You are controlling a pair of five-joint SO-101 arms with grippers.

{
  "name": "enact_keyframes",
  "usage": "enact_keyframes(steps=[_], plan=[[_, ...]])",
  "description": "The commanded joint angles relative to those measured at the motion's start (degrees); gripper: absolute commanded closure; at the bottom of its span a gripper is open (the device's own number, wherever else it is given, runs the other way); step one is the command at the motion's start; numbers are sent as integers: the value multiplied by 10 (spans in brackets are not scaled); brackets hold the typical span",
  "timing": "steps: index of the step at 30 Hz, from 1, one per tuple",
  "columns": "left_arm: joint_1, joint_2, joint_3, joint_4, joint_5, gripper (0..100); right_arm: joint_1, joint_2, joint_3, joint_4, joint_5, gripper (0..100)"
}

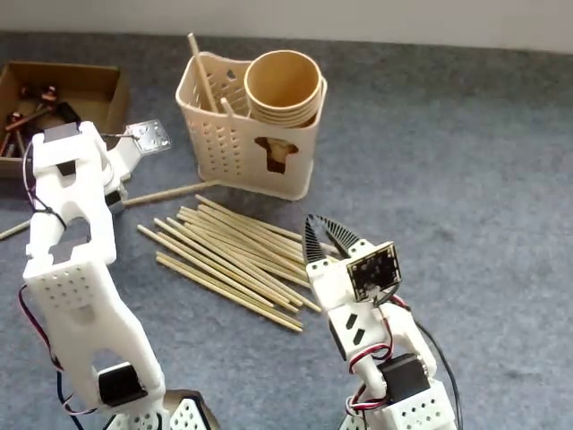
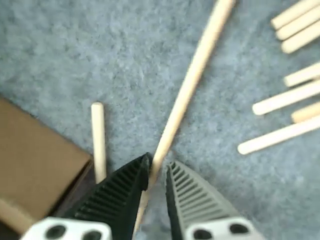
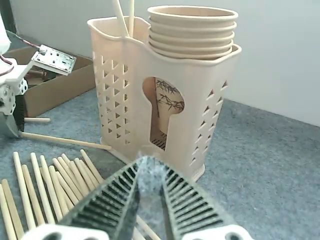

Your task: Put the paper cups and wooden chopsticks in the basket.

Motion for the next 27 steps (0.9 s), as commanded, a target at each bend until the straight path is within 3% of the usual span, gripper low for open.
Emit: enact_keyframes(steps=[1,9,12,19,25,27], plan=[[-15,0,-35,62,-3,995,7,4,88,0,1,990],[-47,0,-70,195,-4,995,7,4,88,1,1,990],[-64,-1,-65,223,-41,995,7,4,88,13,1,990],[-115,-1,-43,228,-51,992,7,4,88,15,1,990],[-102,-15,-44,228,-46,924,7,4,88,15,1,990],[-88,-31,-44,229,-9,906,7,4,88,15,1,990]])
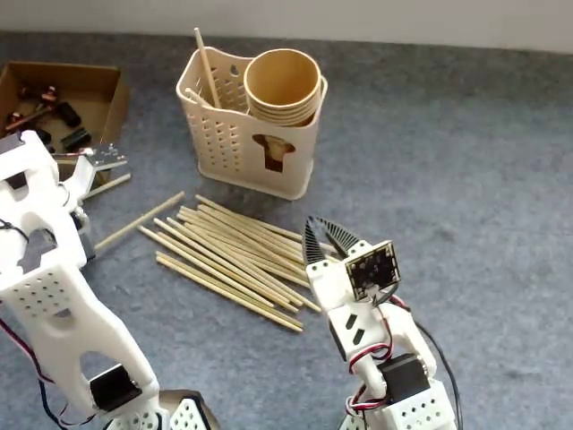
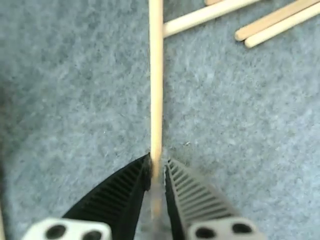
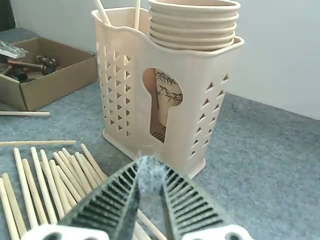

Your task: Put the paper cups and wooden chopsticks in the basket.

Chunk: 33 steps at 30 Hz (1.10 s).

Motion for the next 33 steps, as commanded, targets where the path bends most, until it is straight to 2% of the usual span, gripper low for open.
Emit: enact_keyframes(steps=[1,7,13,16,22,24,29,33], plan=[[32,-46,-6,10,42,902,7,4,88,2,1,990],[106,-88,-7,4,119,823,7,4,88,2,1,990],[164,-66,-6,-114,184,819,7,4,88,2,1,990],[171,-40,-7,-156,189,819,7,4,88,2,1,990],[173,1,-7,-183,190,819,7,3,88,2,1,990],[171,19,-7,-187,188,845,7,2,88,2,1,990],[171,44,-7,-186,187,999,7,2,88,2,1,990],[167,43,-10,-169,189,995,7,3,88,2,1,990]])
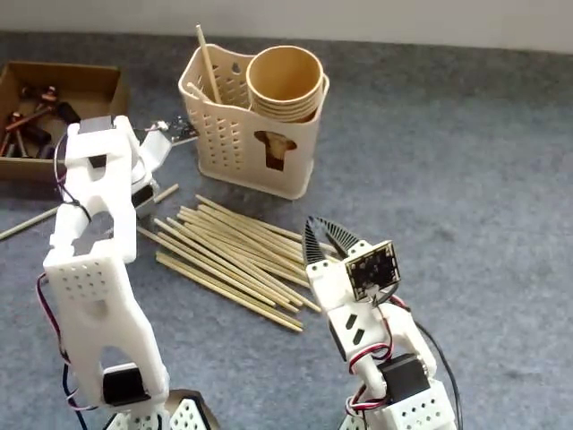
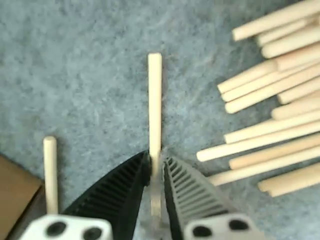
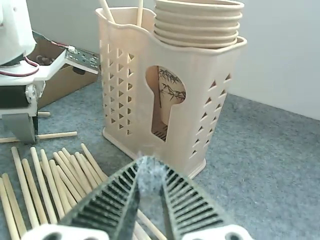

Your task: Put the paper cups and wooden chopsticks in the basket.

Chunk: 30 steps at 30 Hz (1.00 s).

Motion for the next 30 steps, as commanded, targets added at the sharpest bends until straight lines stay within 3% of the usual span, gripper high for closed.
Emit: enact_keyframes(steps=[1,10,27,30], plan=[[0,1,-20,23,3,995,7,3,88,2,1,990],[-19,-63,-83,173,3,995,7,4,88,3,1,990],[-45,-335,95,183,4,995,7,4,88,4,1,990],[-44,-394,124,180,41,995,7,4,88,4,1,990]])
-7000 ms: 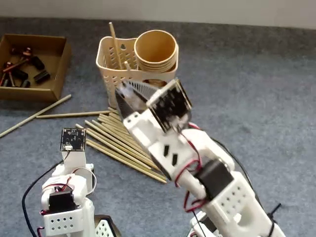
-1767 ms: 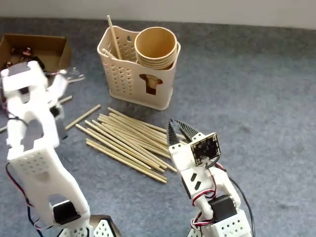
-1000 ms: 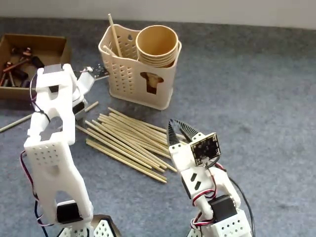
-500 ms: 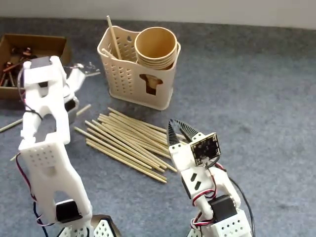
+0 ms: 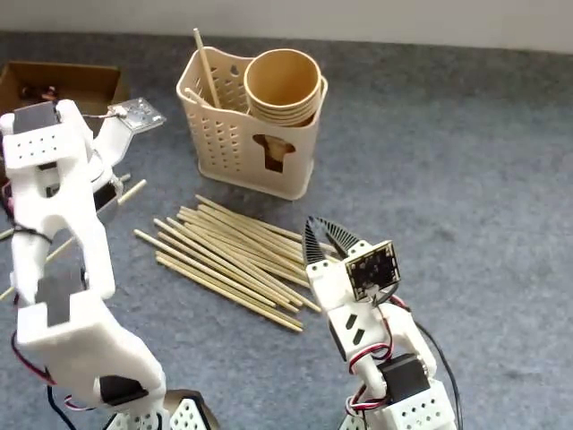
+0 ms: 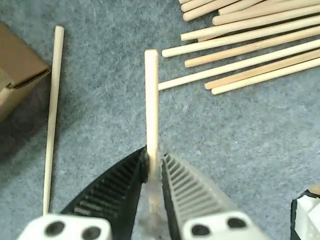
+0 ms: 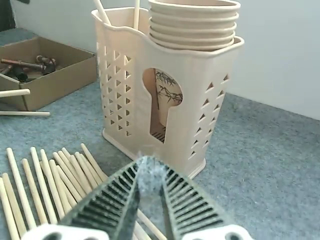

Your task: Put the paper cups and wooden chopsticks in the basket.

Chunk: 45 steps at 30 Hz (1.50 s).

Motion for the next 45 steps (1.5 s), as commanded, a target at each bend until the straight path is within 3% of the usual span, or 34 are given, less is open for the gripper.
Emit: enact_keyframes(steps=[1,9,18,28,32,38,45], plan=[[-2,-88,13,3,55,995,7,4,88,3,1,990],[-1,-156,13,-75,208,995,7,4,88,3,1,990],[36,-231,12,-156,498,995,7,4,88,3,1,990],[91,-315,16,-348,698,995,7,4,88,3,1,990],[115,-316,15,-411,751,995,7,4,88,3,1,990],[146,-316,15,-499,766,995,7,4,88,3,1,990],[160,-308,20,-638,850,995,5,4,88,3,1,990]])
